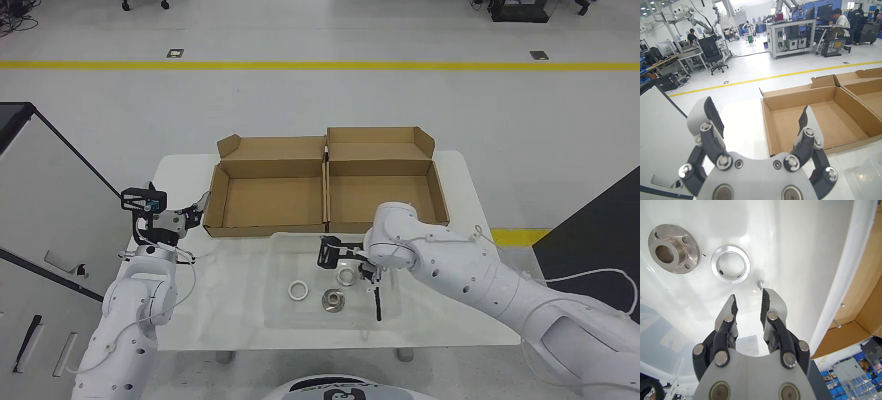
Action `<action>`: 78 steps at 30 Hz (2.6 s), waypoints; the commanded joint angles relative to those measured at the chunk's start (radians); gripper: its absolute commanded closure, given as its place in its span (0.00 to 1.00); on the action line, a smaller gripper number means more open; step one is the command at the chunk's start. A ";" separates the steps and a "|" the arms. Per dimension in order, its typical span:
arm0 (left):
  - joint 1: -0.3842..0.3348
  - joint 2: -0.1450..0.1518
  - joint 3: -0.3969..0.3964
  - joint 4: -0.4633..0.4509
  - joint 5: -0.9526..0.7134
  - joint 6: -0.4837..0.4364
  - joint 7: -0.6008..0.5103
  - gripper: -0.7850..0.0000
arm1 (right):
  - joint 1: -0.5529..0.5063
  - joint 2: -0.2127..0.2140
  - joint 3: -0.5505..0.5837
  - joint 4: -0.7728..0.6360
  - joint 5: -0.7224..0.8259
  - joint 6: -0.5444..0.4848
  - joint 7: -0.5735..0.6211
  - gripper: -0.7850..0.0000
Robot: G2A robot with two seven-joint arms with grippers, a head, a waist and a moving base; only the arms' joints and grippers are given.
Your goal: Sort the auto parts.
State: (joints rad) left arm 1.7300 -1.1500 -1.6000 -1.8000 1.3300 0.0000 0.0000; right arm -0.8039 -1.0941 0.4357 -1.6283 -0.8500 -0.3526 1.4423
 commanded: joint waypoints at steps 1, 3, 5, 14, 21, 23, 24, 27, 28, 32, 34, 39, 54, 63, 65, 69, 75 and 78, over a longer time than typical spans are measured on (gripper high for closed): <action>0.000 0.000 0.000 0.000 0.000 0.000 0.000 0.00 | 0.001 -0.003 -0.001 0.004 -0.003 0.000 -0.004 0.51; 0.000 0.000 0.000 0.000 0.000 0.000 0.000 0.00 | 0.003 -0.006 -0.004 0.009 -0.012 -0.001 -0.005 0.51; 0.000 0.000 0.000 0.000 0.000 0.000 0.000 0.00 | 0.004 -0.010 -0.007 0.014 -0.017 0.000 -0.007 0.51; 0.000 0.000 0.000 0.000 0.000 0.000 0.000 0.00 | 0.012 -0.030 -0.022 0.061 -0.028 -0.006 -0.025 0.53; 0.000 0.000 0.000 0.000 0.000 0.000 0.000 0.00 | 0.018 -0.046 -0.030 0.094 -0.023 -0.014 -0.039 0.55; 0.000 0.000 0.000 0.000 0.000 0.000 0.000 0.00 | 0.020 -0.050 -0.031 0.103 -0.021 -0.019 -0.039 0.56; 0.000 0.000 0.000 0.000 0.000 0.000 0.000 0.00 | 0.020 -0.052 -0.032 0.108 -0.019 -0.020 -0.039 0.56; 0.000 0.000 0.000 0.000 0.000 0.000 0.000 0.00 | 0.021 -0.057 -0.031 0.118 -0.004 -0.028 -0.044 0.58; 0.000 0.000 0.000 0.000 0.000 0.000 0.000 0.00 | 0.022 -0.058 -0.031 0.122 0.001 -0.032 -0.044 0.59; 0.000 0.000 0.000 0.000 0.000 0.000 0.000 0.00 | 0.022 -0.062 -0.027 0.129 0.016 -0.041 -0.043 0.61; 0.000 0.000 0.000 0.000 0.000 0.000 0.000 0.00 | 0.021 -0.062 -0.025 0.128 0.027 -0.044 -0.037 0.62; 0.000 0.000 0.000 0.000 0.000 0.000 0.000 0.00 | 0.016 -0.059 -0.016 0.117 0.036 -0.039 -0.014 0.66; 0.000 0.000 0.000 0.000 0.000 0.000 0.000 0.00 | 0.005 -0.048 0.002 0.106 0.024 -0.022 -0.020 0.76; 0.000 0.000 0.000 0.000 0.000 0.000 0.000 0.00 | 0.008 -0.053 0.004 0.120 0.016 -0.025 -0.012 0.91; 0.000 0.000 0.000 0.000 0.000 0.000 0.000 0.00 | 0.008 -0.054 0.005 0.127 0.018 -0.024 -0.016 1.00; 0.000 0.000 0.000 0.000 0.000 0.000 0.000 0.00 | 0.010 -0.057 0.005 0.132 0.017 -0.024 -0.010 1.00; 0.000 0.000 0.000 0.000 0.000 0.000 0.000 0.00 | 0.007 -0.053 0.025 0.113 0.037 -0.017 0.004 1.00; 0.000 0.000 0.000 0.000 0.000 0.000 0.000 0.00 | 0.001 -0.042 0.049 0.076 0.058 -0.010 0.015 1.00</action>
State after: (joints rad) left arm 1.7300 -1.1500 -1.6000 -1.8000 1.3300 0.0000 0.0000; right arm -0.8007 -1.1410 0.4758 -1.5367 -0.7994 -0.3664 1.4534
